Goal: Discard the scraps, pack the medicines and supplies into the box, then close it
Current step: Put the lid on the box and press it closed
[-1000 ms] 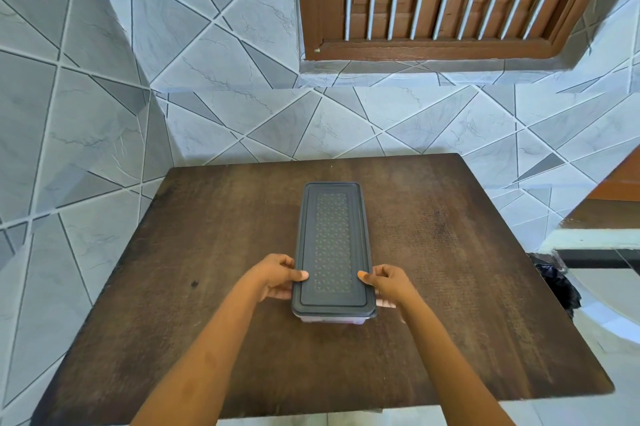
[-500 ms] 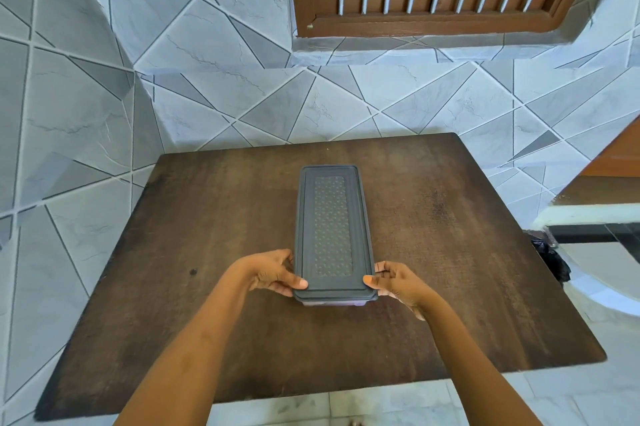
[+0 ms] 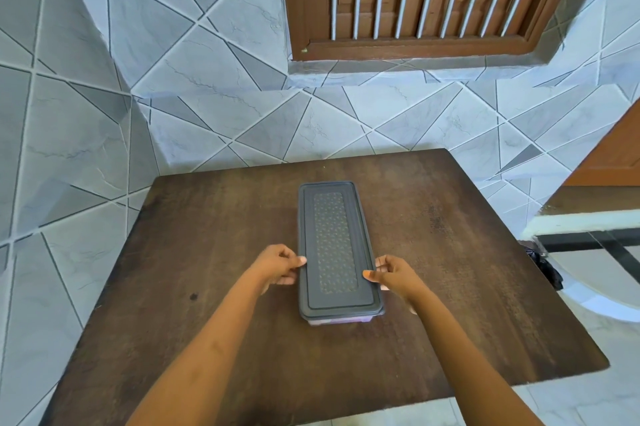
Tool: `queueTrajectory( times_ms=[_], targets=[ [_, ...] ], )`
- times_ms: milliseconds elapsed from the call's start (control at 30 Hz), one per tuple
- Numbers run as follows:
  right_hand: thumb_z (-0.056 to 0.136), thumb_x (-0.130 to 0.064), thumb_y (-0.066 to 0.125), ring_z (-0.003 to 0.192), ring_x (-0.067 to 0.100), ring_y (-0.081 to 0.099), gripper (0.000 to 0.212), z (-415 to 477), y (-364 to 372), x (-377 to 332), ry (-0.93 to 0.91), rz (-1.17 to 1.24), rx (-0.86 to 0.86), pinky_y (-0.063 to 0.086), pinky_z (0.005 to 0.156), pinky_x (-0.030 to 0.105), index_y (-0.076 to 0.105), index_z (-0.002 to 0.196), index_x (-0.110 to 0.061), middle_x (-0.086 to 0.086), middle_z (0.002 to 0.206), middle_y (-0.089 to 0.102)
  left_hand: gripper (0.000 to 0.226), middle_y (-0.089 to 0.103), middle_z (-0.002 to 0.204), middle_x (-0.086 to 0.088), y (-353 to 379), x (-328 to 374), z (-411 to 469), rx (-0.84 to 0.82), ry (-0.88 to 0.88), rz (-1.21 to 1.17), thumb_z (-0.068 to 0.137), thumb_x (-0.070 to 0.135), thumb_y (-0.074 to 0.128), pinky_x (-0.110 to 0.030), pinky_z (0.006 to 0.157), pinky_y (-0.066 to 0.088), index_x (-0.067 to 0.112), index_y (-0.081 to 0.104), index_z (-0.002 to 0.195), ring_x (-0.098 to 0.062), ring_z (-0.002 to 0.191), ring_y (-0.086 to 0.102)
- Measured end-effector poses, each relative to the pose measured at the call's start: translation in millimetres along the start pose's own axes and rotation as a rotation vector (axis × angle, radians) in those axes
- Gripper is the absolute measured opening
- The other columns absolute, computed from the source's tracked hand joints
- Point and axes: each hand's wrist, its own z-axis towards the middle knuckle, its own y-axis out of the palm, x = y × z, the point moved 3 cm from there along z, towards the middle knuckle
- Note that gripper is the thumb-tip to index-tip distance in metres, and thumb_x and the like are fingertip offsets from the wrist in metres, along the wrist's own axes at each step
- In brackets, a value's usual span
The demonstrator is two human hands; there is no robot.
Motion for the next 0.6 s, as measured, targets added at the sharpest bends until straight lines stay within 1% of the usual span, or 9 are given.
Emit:
queueTrajectory(
  times_ms=[100,167,200,267,367,433,500,567,600],
  targets=[
    [0.084,-0.018,0.067,0.083,0.022,0.052,0.020,19,-1,-16,-0.025,-0.047,0.076,0.044,0.063,0.024,0.050,0.089,-0.009,0.009,0.088,0.053,0.021,0.058,0.077,-0.005,-5,15,18,0.127,0.049,-0.019,0.088,0.008,0.062,-0.018,0.051,0.052,0.016,0.052,0.071,-0.010,0.064,0.054],
    [0.084,-0.018,0.067,0.072,0.018,0.048,0.020,36,-3,-25,-0.044,-0.054,0.112,0.040,0.060,0.024,0.049,0.077,-0.012,0.005,0.076,0.050,0.021,0.057,0.078,-0.004,-7,26,31,0.177,0.072,-0.025,0.086,0.005,0.063,-0.021,0.056,0.050,0.016,0.052,0.072,-0.012,0.067,0.055],
    [0.084,-0.018,0.067,0.066,0.016,0.045,0.026,47,-4,-29,-0.047,-0.054,0.129,0.038,0.060,0.025,0.046,0.069,-0.014,0.002,0.069,0.046,0.019,0.056,0.079,-0.004,-8,31,39,0.201,0.079,-0.042,0.086,0.004,0.063,-0.021,0.057,0.050,0.015,0.053,0.074,-0.015,0.073,0.056],
    [0.084,-0.016,0.065,0.060,0.014,0.038,0.037,63,-6,-38,-0.047,-0.053,0.154,0.034,0.060,0.027,0.038,0.059,-0.018,0.000,0.061,0.039,0.012,0.054,0.084,-0.005,-9,40,50,0.248,0.086,-0.072,0.085,0.003,0.063,-0.023,0.059,0.050,0.011,0.055,0.088,-0.019,0.085,0.055],
    [0.085,-0.016,0.064,0.062,0.016,0.038,0.040,93,-9,-56,-0.048,-0.074,0.143,0.034,0.066,0.028,0.036,0.056,-0.018,0.000,0.059,0.038,0.028,0.054,0.099,-0.010,-11,60,72,0.307,0.103,-0.028,0.085,0.005,0.064,-0.028,0.062,0.051,0.005,0.057,0.112,-0.019,0.083,0.054],
    [0.085,-0.016,0.064,0.062,0.017,0.038,0.041,108,-12,-67,-0.053,-0.084,0.138,0.034,0.069,0.028,0.036,0.055,-0.017,0.000,0.058,0.037,0.037,0.057,0.114,-0.016,-14,72,85,0.335,0.116,0.031,0.086,0.007,0.063,-0.035,0.073,0.054,0.004,0.054,0.122,-0.025,0.095,0.056],
    [0.085,-0.016,0.063,0.065,0.017,0.039,0.036,124,-15,-75,-0.046,-0.074,0.134,0.035,0.070,0.029,0.039,0.058,-0.015,0.001,0.060,0.039,0.039,0.055,0.127,-0.017,-16,83,100,0.349,0.114,0.093,0.089,0.013,0.060,-0.037,0.084,0.054,0.006,0.052,0.126,-0.030,0.113,0.055],
    [0.085,-0.016,0.063,0.067,0.018,0.040,0.032,138,-16,-81,-0.043,-0.054,0.135,0.035,0.070,0.029,0.043,0.060,-0.013,0.002,0.062,0.041,0.036,0.056,0.130,-0.015,-17,92,110,0.365,0.098,0.146,0.092,0.022,0.055,-0.041,0.093,0.053,0.007,0.054,0.125,-0.031,0.117,0.054],
    [0.086,-0.016,0.062,0.068,0.017,0.041,0.030,143,-16,-83,-0.039,-0.038,0.140,0.035,0.069,0.029,0.047,0.061,-0.011,0.003,0.063,0.043,0.034,0.058,0.128,-0.016,-18,94,115,0.368,0.093,0.158,0.093,0.025,0.053,-0.044,0.093,0.053,0.006,0.057,0.122,-0.032,0.116,0.055]
  ],
)
